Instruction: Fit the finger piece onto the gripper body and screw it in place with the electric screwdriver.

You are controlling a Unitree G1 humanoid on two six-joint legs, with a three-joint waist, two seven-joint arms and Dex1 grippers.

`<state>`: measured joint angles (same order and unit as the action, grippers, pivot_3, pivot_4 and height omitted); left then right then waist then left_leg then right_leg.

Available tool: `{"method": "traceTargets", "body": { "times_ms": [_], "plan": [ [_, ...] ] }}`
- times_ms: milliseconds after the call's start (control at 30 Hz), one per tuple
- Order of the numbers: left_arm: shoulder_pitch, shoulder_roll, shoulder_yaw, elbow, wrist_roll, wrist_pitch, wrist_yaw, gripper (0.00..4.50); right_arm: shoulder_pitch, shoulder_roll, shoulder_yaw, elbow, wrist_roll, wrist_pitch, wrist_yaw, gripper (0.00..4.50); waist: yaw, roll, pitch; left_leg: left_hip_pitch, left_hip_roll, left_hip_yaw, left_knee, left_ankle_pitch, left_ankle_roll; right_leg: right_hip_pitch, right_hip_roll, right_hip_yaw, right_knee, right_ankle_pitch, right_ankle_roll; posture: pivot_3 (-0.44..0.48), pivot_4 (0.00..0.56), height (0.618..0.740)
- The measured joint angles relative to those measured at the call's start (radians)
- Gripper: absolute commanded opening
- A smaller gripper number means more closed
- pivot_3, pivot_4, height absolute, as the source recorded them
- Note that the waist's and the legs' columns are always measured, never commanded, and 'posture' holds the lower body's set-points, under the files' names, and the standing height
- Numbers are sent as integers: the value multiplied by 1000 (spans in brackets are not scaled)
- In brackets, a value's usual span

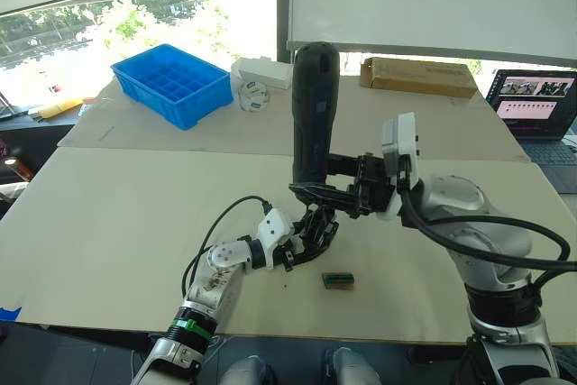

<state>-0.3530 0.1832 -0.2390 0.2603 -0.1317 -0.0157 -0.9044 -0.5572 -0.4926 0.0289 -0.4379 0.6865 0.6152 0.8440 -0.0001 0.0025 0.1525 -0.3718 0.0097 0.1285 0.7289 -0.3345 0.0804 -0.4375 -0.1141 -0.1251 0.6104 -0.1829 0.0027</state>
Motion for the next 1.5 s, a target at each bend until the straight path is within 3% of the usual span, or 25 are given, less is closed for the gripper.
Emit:
{"method": "traceTargets", "body": {
  "times_ms": [1500],
  "plan": [
    [-2, 0, -2, 20, 2, 5, 3, 2316, 103, 31, 68, -24, -69, -106, -90, 1914, 1, 0, -10, 4, 1, -2, 0, 0, 0, 4, -5, 1, 0, -1, -1, 0, 150, 740]
  ]
}}
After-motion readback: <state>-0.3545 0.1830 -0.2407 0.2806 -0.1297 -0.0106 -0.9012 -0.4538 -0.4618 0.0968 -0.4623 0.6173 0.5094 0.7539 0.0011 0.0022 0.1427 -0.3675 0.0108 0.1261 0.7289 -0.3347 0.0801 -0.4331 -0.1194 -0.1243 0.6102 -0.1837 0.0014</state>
